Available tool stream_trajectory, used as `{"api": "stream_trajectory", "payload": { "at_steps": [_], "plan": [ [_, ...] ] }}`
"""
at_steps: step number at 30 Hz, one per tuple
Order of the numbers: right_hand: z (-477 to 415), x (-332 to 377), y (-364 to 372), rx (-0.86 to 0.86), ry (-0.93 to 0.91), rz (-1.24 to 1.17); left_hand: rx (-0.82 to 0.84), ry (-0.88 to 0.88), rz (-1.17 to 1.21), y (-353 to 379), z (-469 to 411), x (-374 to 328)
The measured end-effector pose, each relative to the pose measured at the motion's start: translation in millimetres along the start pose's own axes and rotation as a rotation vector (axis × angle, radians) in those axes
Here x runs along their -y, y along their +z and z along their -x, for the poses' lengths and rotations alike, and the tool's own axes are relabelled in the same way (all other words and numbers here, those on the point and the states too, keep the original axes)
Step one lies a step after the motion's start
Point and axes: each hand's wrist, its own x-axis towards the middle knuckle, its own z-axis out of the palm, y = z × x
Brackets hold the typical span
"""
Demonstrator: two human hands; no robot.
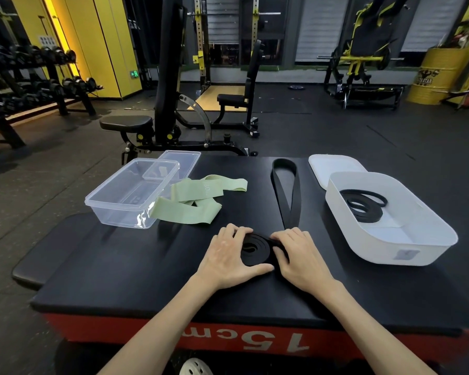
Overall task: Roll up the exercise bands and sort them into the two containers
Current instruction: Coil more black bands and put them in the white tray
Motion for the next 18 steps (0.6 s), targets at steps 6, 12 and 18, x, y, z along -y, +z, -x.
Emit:
{"api": "stream_trajectory", "payload": {
  "at_steps": [6,12,18],
  "plan": [
    [2,-4,1,-0.034,-0.024,-0.015,-0.019,0.030,0.002,3,1,-2],
    [3,-4,-2,-0.007,0.000,0.007,0.142,0.207,0.203,-2,-1,13],
    [3,-4,-3,0.029,-0.010,0.003,0.132,0.180,0.166,0,0,10]
  ]
}}
